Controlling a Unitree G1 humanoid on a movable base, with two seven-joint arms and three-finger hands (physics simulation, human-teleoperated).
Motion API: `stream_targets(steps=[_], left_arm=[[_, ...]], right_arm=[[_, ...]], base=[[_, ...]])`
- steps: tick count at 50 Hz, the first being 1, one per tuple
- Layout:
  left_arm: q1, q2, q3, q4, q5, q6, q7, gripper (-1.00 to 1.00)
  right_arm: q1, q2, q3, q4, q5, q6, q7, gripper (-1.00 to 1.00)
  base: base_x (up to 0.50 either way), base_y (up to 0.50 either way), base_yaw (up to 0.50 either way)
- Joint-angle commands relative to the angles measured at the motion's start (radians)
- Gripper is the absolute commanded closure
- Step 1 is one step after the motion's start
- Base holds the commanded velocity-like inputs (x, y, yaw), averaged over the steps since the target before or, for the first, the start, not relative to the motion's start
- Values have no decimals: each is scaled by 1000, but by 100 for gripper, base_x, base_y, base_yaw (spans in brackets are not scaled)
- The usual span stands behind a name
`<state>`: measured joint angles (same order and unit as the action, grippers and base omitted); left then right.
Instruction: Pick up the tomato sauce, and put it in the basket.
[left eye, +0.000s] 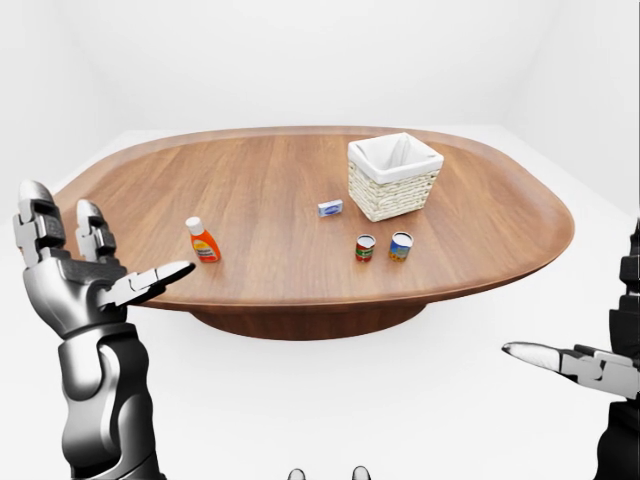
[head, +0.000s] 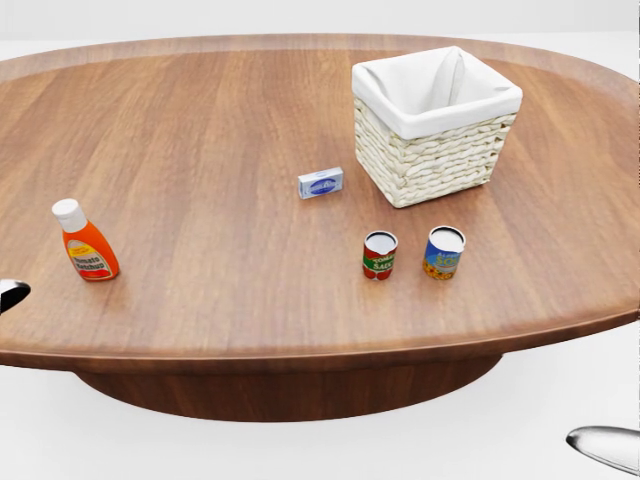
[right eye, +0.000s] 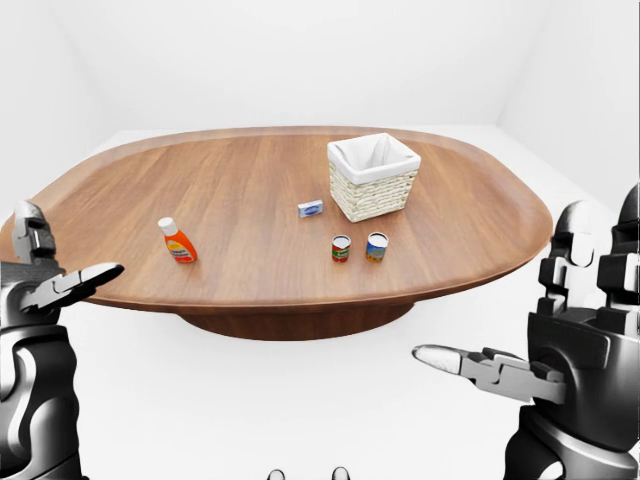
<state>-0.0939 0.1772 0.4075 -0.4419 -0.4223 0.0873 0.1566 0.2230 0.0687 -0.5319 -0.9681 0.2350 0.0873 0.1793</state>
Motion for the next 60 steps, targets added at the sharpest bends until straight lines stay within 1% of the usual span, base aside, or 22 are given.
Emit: stream_targets(steps=[1, 5, 22, 30, 33, 36, 60], left_arm=[[0, 11, 26, -41, -38, 0, 27, -100], [3, 10, 24, -50, -38, 0, 30, -100], [8, 6, 23, -45, -37, 0, 26, -100], [4, 7, 24, -48, -40, 0, 28, -100], [15, -4, 9, -41, -31, 0, 12, -100], [16, -6, 6, -41, -27, 0, 11, -100], [22, -12, 3, -44, -20, 0, 5, -100]], right_arm=[[5, 10, -36, -44, 20, 0, 13, -100], [4, 8, -27, -46, 11, 0, 9, -100], [1, 4, -49, -53, 21, 0, 13, -100], [1, 5, -36, -47, 10, 0, 15, -100], [6, 10, -40, -37, 9, 0, 20, -100], [5, 11, -37, -19, 6, 0, 22, -100], [15, 16, -30, -13, 2, 0, 22, -100]], base=[[0, -29, 0], [0, -29, 0], [0, -29, 0], [0, -29, 0], [0, -29, 0], [0, -29, 0], [0, -29, 0]])
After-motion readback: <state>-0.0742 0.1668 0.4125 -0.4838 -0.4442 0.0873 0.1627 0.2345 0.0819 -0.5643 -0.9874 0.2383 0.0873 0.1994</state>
